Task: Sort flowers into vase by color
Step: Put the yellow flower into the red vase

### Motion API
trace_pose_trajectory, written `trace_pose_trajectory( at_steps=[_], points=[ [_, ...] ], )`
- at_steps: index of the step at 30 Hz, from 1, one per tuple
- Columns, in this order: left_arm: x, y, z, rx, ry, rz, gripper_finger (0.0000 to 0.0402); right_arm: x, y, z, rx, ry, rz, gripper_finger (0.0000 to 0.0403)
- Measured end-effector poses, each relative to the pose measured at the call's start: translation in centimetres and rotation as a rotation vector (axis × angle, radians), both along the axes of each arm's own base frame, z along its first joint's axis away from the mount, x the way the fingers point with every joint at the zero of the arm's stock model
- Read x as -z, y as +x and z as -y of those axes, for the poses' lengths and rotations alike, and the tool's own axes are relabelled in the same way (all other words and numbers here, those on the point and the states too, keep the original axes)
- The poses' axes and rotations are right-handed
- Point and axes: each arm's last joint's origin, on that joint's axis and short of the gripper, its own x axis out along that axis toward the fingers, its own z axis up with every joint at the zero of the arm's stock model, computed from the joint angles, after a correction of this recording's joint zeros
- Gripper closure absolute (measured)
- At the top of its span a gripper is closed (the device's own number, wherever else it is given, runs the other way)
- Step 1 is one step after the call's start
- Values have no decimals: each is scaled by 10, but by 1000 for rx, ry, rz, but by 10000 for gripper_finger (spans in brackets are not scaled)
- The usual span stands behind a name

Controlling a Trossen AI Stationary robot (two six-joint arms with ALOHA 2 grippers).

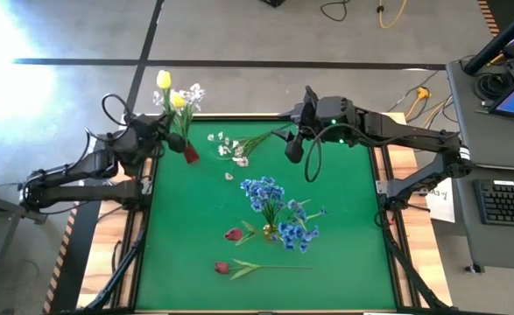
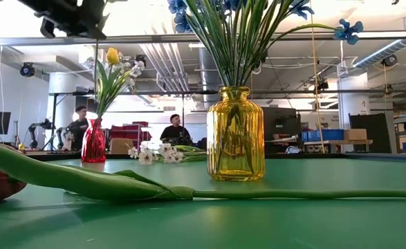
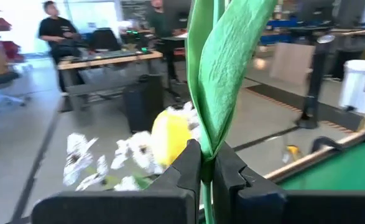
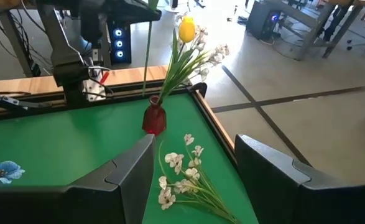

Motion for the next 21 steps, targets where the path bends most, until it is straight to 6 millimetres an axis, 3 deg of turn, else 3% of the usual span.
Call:
trace_pose_trajectory(
  at_steps=[8,21],
  points=[
    [19,-2,-12,-89,12,-50,401,1,0,0,3,9,0,188],
    [28,5,-27,-74,37,-77,401,11,2,0,6,19,-15,188]
  ],
)
